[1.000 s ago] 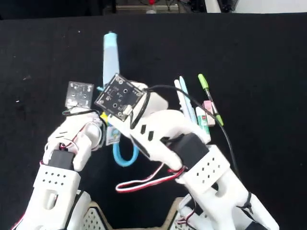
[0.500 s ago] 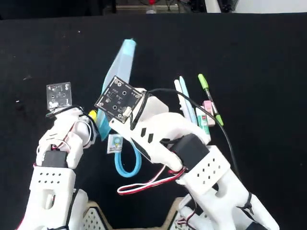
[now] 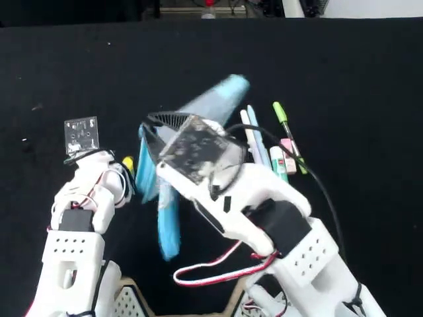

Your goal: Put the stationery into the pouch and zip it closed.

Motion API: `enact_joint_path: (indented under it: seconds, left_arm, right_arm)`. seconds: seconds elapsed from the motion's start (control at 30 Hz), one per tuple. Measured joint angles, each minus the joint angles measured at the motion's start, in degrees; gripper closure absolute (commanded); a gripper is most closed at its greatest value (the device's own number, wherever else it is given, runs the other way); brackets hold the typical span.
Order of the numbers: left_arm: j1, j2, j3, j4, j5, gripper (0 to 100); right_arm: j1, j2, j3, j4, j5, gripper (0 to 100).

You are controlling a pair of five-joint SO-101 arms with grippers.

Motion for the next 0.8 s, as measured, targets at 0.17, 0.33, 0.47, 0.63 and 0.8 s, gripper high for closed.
enact_joint_path:
  seconds: [0.17,0.33,0.47,0.63,0.8]
  left_arm:
    - [4.4,0.0,1.23,0.0,0.0,85]
    - [5.27,0.0,3.08,-1.76,0.0,85]
    - [5.27,0.0,3.34,-2.2,-0.09,85]
    - [2.73,0.0,3.34,-2.2,-0.09,85]
    - [-1.58,0.0,3.34,-2.2,-0.09,85]
  right_arm:
    - [0.0,1.14,-0.09,-4.66,-5.45,98.8]
    - [0.09,2.02,-0.09,-2.11,-5.89,98.7]
    - [3.25,-0.53,-0.09,8.26,-5.89,95.0]
    - [9.14,-5.01,1.85,26.11,-5.89,84.1]
    - [18.64,-4.31,12.13,33.14,-2.02,85.7]
